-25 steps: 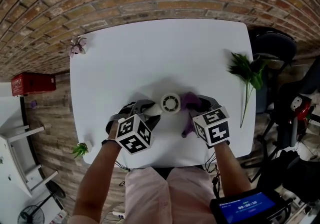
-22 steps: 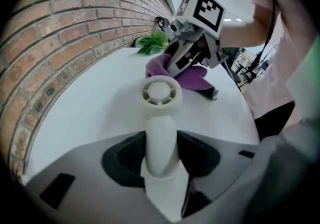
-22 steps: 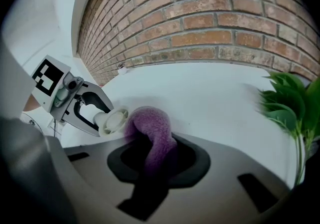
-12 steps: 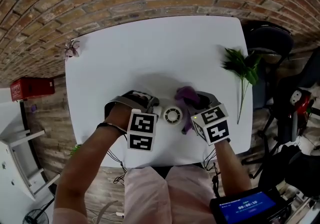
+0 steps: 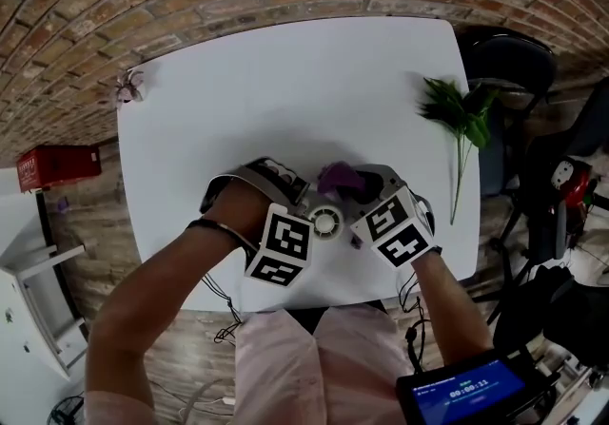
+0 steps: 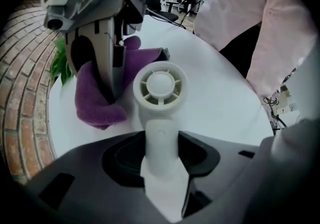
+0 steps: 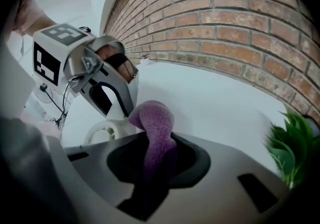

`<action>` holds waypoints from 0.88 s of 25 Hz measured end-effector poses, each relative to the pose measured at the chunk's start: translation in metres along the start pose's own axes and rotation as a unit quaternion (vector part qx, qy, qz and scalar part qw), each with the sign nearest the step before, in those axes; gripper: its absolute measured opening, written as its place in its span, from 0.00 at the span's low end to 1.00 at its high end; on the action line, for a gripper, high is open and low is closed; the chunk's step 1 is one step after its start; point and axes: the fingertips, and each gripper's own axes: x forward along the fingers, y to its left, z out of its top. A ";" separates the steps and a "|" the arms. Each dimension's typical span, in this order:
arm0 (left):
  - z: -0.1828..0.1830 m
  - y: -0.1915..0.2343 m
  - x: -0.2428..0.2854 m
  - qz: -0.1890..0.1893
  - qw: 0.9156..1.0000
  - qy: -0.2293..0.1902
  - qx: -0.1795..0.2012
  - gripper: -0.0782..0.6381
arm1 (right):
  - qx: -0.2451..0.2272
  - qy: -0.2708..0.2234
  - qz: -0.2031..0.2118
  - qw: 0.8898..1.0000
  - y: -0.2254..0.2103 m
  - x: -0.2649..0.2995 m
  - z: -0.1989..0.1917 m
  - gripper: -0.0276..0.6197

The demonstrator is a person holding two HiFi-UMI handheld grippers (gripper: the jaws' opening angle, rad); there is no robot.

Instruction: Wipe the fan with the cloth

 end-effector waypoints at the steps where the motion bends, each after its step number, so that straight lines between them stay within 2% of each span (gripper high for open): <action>1: 0.001 0.000 0.000 0.000 1.000 0.003 0.005 0.38 | -0.016 0.005 0.009 1.000 0.004 0.002 0.000 0.17; 4: 0.003 0.000 0.001 -0.001 1.000 0.009 0.015 0.38 | -0.100 0.022 0.048 0.994 0.021 0.006 -0.004 0.17; 6: 0.003 0.000 0.001 -0.001 1.000 0.010 0.019 0.38 | -0.178 0.028 0.071 0.981 0.029 0.006 -0.006 0.17; 9: 0.003 -0.002 0.000 0.001 1.000 0.012 0.023 0.38 | -0.293 0.029 0.093 0.951 0.036 0.006 -0.006 0.17; 11: 0.003 -0.001 0.000 0.004 1.000 0.015 0.027 0.38 | -0.365 0.027 0.105 0.925 0.039 0.006 -0.007 0.17; 13: 0.004 0.001 0.000 0.008 0.999 0.019 0.030 0.38 | -0.418 0.027 0.114 0.901 0.041 0.005 -0.009 0.17; 14: 0.004 0.001 -0.001 0.010 0.999 0.019 0.030 0.38 | -0.432 0.029 0.117 0.894 0.042 0.003 -0.010 0.17; 17: 0.003 0.002 -0.002 0.014 0.999 0.019 0.025 0.38 | -0.448 0.036 0.127 0.884 0.043 0.000 -0.013 0.16; 19: 0.002 0.002 -0.002 0.018 0.999 0.020 0.022 0.38 | -0.446 0.038 0.132 0.884 0.044 -0.003 -0.015 0.16; 22: 0.002 0.002 0.000 0.028 0.999 0.016 0.017 0.38 | -0.432 0.038 0.136 0.891 0.045 -0.004 -0.020 0.16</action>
